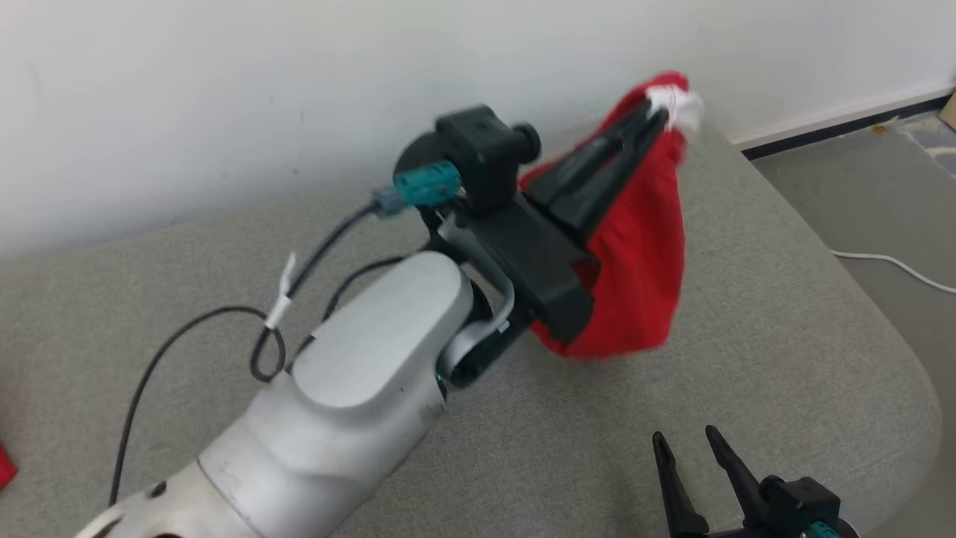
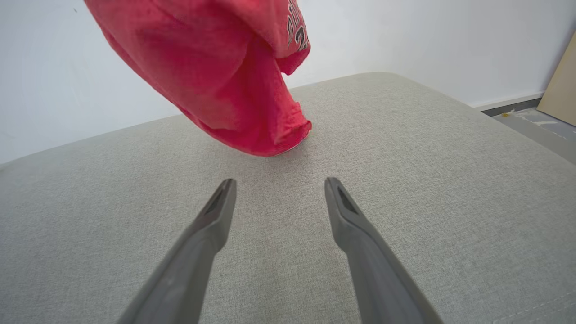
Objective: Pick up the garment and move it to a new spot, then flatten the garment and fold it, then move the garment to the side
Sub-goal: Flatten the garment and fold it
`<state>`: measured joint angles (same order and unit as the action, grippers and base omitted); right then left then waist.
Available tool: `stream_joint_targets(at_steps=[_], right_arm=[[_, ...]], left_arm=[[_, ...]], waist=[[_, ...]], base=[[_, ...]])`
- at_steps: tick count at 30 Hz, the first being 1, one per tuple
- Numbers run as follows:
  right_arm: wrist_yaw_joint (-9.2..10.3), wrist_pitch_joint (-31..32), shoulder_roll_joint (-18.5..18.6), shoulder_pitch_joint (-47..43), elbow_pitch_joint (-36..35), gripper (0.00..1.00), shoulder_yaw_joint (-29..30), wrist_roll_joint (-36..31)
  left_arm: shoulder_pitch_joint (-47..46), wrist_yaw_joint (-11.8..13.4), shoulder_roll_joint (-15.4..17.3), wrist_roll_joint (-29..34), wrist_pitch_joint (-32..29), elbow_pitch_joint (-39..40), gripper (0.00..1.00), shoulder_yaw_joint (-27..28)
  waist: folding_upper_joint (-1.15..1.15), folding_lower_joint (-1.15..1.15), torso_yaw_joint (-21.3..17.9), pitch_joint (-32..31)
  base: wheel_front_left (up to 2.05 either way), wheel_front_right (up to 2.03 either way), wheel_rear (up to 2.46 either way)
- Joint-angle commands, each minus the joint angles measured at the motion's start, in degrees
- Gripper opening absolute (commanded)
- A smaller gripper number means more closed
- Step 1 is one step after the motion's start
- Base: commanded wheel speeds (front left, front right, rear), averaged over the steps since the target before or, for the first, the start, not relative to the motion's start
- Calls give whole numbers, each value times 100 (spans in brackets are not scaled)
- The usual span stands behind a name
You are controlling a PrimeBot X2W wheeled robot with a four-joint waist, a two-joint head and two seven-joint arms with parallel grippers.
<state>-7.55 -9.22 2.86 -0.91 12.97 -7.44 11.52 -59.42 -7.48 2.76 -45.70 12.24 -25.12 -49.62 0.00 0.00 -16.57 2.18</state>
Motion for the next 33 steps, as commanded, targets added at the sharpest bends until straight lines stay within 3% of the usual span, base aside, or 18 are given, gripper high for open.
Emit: stream_joint_targets(at_steps=[1,4,9,17,23,31,32,33], right_arm=[[13,-54,5,25,9,100,29,40],[13,-102,3,19,32,100,55,79],[13,-134,5,19,49,100,101,60],[13,-81,4,84,-13,100,130,-22],[13,-5,5,91,-66,100,101,-64],[13,76,4,14,-102,100,80,-112],[13,85,5,-2,-99,100,80,-114],[13,89,4,-19,-100,100,80,-113]], left_arm=[[146,15,39,-10,35,-144,0,-117],[521,24,269,-101,36,-604,0,-230],[1339,316,768,-236,56,-1270,0,-183],[2101,698,1275,-246,109,-1504,0,-122],[2645,909,1400,-376,250,-1323,0,94],[3214,1063,1337,-592,295,-1007,0,509],[3285,1113,1333,-564,295,-958,41,569],[3347,1146,1327,-508,297,-870,100,676]], waist=[[0,0,24,48],[0,0,131,106],[0,0,452,202],[0,0,931,266],[0,0,1106,245],[0,0,1104,118],[0,0,1096,90],[0,0,1091,67]], base=[[0,0,0],[0,0,0],[0,0,0],[0,0,0],[0,0,0],[0,0,0],[0,0,0],[0,0,0]])
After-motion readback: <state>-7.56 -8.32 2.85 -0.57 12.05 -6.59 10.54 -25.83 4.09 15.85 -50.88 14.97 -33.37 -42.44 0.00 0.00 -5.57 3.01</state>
